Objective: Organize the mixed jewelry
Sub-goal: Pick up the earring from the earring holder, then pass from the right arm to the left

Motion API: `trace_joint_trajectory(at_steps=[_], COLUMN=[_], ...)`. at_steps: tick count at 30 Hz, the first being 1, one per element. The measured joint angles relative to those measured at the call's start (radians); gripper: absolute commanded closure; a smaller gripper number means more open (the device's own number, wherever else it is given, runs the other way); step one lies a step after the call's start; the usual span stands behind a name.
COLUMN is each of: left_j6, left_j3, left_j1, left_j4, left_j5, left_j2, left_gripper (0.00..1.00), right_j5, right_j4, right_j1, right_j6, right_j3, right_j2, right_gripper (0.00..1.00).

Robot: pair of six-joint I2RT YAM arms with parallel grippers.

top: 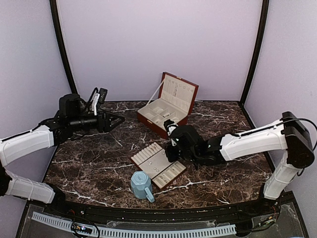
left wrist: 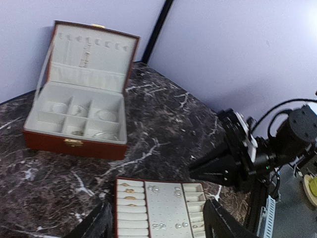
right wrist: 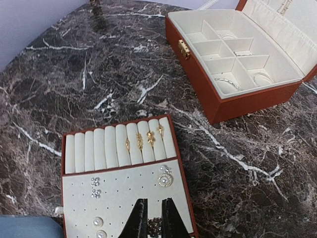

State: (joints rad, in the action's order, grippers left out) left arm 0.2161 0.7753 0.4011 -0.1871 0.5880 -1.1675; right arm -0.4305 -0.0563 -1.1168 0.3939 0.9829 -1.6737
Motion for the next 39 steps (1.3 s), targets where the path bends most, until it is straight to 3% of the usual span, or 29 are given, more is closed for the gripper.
trace_joint_trajectory(at_steps=[6, 15, 22, 27, 35, 39], left_j6=[0.01, 0.074, 0.093, 0.118, 0.127, 0.13], left_j3=[0.002, 0.092, 0.18, 0.187, 0.187, 0.187], left_j1=[0.193, 0.346, 0.378, 0.382, 0.389, 0.389], left_j4=[-0.086, -0.166, -0.2, -0.224, -0.227, -0.232], left_j5=[-0.002, 0.001, 0.01, 0.02, 0.025, 0.026], left_j2=[-0.128, -0.401, -0.452, -0.475, -0.501, -0.502], left_gripper=[0.37, 0.37, 0.41, 0.55, 0.62, 0.73], right_j5=[0.129, 0.233, 0.259, 0.27, 0.277, 0.278], right_j4=[-0.088, -0.191, -0.229, -0.235, -0.236, -0.236], right_j1=[0.081, 0.107, 0.107, 0.107, 0.107, 0.107], right_j6=[0.071, 0.124, 0.129, 0.129, 0.128, 0.128], right_j3=[-0.055, -0.098, -0.13, -0.137, -0.137, -0.137], right_j2=[0.092, 0.186, 0.195, 0.195, 0.196, 0.196], right_gripper=[0.91, 0.9, 0.9, 0.89, 0.89, 0.89])
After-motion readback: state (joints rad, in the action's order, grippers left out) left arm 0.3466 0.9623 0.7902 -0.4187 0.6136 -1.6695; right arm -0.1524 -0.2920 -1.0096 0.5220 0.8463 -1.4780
